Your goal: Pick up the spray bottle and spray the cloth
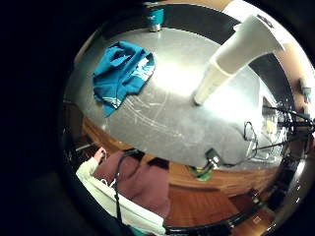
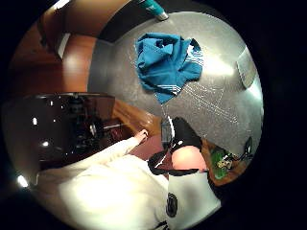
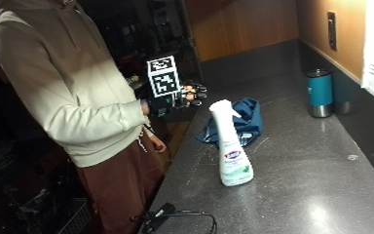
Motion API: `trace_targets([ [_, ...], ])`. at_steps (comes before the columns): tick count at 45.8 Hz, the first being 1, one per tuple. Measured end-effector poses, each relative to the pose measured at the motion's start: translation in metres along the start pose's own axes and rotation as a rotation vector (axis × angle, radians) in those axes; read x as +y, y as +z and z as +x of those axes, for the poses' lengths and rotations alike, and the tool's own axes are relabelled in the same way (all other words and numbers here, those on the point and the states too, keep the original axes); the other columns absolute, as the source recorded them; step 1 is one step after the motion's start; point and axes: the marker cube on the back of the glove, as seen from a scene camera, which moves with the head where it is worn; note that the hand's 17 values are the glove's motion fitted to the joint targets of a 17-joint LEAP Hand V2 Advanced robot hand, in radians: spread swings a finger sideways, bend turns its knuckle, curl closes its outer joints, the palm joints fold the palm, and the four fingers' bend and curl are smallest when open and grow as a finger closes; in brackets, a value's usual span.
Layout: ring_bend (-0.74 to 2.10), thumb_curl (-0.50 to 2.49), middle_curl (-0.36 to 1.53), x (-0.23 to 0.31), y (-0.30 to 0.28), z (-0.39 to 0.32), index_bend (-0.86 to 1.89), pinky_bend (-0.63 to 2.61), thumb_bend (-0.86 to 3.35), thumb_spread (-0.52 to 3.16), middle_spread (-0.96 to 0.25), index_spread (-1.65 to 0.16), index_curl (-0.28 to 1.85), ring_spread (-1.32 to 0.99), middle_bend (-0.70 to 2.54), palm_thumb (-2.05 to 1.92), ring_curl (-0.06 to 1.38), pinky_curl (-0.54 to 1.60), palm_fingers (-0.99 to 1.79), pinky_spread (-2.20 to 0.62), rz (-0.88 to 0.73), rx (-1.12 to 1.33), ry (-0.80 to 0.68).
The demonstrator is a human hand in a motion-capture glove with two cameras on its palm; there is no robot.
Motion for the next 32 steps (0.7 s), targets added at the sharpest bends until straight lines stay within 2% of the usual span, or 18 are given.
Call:
trace_targets([
  [5, 0.20, 0.16, 0.07, -0.002, -0.001, 0.001, 0.24, 0.35, 0.31, 0.58, -0.03, -0.30, 0.12, 0.05, 0.17, 0.58, 0.06, 0.13, 0.18, 0.16, 0.003, 0.004, 0.008],
  [12, 0.20, 0.22, 0.11, -0.004, -0.001, 0.001, 0.22, 0.36, 0.25, 0.78, -0.04, -0.37, 0.18, 0.07, 0.17, 0.62, 0.09, 0.18, 0.15, 0.20, 0.002, 0.007, 0.002],
  [32, 0.21, 0.32, 0.19, -0.004, 0.004, 0.011, 0.19, 0.34, 0.09, 0.94, -0.05, -0.42, 0.27, 0.08, 0.17, 0.71, 0.16, 0.25, 0.14, 0.23, -0.001, 0.015, -0.030],
])
